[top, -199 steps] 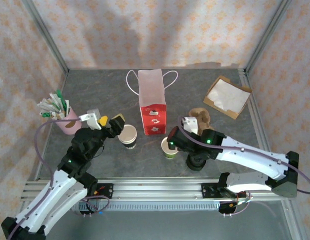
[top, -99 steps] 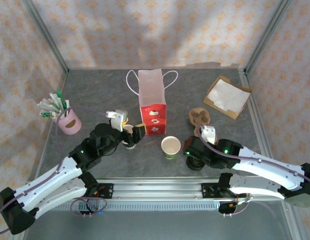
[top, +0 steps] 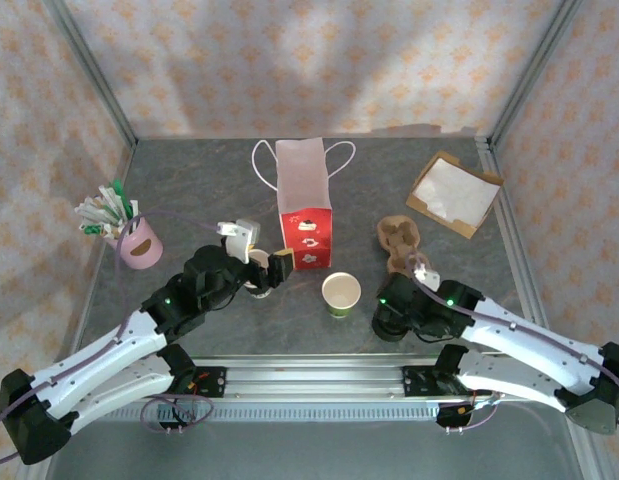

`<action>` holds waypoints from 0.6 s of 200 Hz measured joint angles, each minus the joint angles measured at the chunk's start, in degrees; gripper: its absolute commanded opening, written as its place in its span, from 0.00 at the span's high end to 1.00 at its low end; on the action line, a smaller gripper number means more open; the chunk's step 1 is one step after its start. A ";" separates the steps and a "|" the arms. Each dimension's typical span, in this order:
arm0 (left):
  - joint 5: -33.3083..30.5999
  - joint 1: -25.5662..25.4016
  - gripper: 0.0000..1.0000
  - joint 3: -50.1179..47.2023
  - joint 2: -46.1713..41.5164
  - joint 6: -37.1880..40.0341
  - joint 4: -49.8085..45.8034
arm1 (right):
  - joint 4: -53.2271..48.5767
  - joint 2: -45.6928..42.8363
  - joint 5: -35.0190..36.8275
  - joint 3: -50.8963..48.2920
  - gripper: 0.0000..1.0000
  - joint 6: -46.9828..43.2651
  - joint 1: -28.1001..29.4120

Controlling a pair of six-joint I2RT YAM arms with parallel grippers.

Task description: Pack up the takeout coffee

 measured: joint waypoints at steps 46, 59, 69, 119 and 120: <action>0.00 -0.02 0.00 0.02 1.49 0.39 0.00 | 2.80 5.55 -1.90 0.00 0.08 -1.29 -0.26; -0.02 -0.02 0.00 0.02 1.64 0.59 0.00 | 3.45 6.16 -2.10 -0.02 0.10 -1.68 -0.66; -0.02 -0.02 0.00 0.02 1.75 0.61 0.00 | 4.50 6.01 -2.62 -0.44 0.12 -2.10 -1.79; -0.02 -0.02 0.00 0.02 1.92 0.83 0.00 | 6.84 4.11 -6.16 -4.76 0.15 -3.82 -6.86; -0.02 -0.02 0.00 0.02 1.95 0.83 0.00 | 6.84 4.09 -6.23 -4.76 0.15 -3.85 -6.93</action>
